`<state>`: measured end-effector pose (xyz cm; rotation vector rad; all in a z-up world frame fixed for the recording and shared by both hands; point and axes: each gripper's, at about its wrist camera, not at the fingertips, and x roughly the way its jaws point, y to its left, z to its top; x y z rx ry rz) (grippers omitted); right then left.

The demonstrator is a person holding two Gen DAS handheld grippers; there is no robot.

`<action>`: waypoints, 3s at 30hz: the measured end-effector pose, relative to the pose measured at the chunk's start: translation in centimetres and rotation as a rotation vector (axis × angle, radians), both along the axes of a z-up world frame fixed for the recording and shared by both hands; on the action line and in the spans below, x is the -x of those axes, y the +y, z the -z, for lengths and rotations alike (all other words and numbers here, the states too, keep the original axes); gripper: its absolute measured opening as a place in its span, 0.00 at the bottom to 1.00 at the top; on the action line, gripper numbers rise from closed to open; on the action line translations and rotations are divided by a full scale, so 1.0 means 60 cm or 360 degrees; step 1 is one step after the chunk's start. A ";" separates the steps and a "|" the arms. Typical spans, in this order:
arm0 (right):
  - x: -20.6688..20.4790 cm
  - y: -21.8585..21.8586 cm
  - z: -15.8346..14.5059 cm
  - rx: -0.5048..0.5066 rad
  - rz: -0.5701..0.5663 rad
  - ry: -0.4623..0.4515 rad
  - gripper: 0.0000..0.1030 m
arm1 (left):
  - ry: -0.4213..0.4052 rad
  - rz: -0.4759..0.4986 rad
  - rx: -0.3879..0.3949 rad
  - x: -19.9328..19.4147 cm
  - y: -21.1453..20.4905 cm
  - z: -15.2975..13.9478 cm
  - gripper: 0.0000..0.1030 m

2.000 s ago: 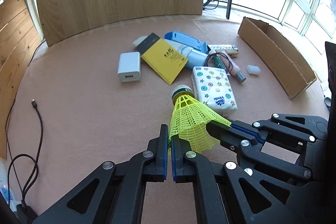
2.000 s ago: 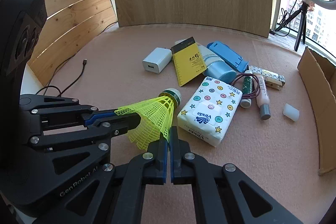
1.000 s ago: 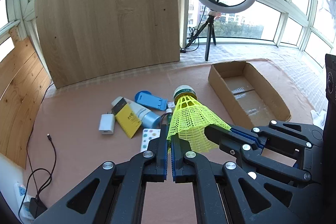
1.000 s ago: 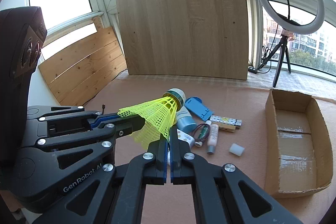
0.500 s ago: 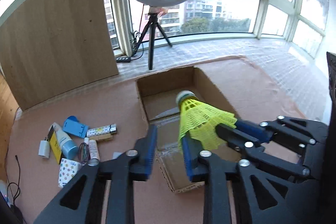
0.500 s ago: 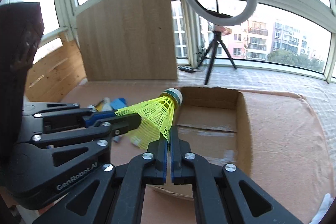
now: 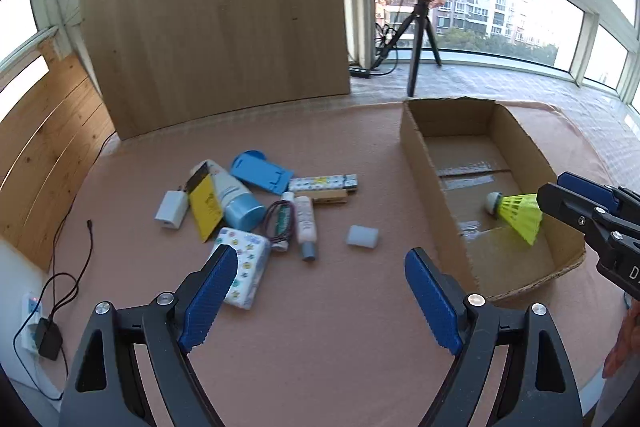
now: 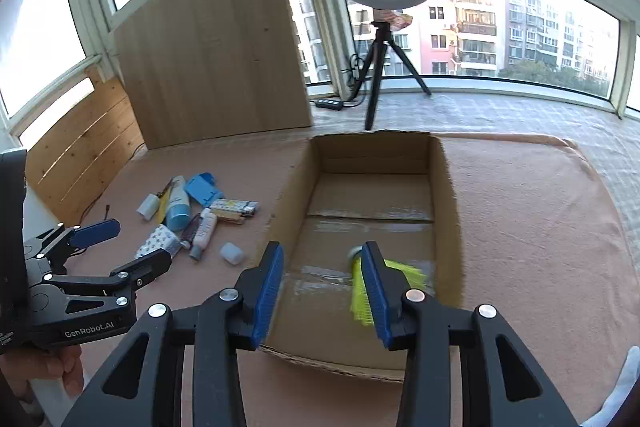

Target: Organize objects

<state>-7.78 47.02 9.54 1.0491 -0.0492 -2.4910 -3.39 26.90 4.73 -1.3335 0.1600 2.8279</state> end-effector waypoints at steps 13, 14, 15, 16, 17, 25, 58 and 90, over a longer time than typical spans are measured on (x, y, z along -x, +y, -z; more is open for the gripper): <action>-0.016 -0.255 0.150 -0.0224 -0.0045 -0.0279 0.41 | 0.0048 -0.0114 -0.0287 -0.093 -0.323 -0.011 0.87; -0.010 -0.258 0.163 -0.0275 0.0001 -0.0295 0.41 | 0.0044 -0.0105 -0.0303 -0.097 -0.338 -0.010 0.87; -0.003 -0.256 0.171 -0.0299 0.0043 -0.0301 0.41 | 0.0041 -0.0097 -0.0310 -0.097 -0.346 -0.011 0.87; 0.003 -0.252 0.176 -0.0312 0.0079 -0.0294 0.41 | 0.0043 -0.0090 -0.0310 -0.099 -0.358 -0.011 0.87; 0.011 -0.251 0.179 -0.0336 0.0112 -0.0287 0.41 | 0.0047 -0.0089 -0.0307 -0.100 -0.366 -0.010 0.87; 0.072 -0.280 0.182 -0.0370 0.0161 -0.0251 0.41 | -0.0005 -0.0156 -0.0324 -0.106 -0.422 0.013 0.87; -0.011 -0.129 0.191 -0.0213 -0.0051 -0.0357 0.05 | -0.0236 0.0274 -0.0468 0.080 -0.098 0.191 0.56; -0.016 -0.126 0.200 -0.0176 -0.0041 -0.0326 0.05 | -0.0118 0.0136 -0.0434 0.125 -0.188 0.174 0.39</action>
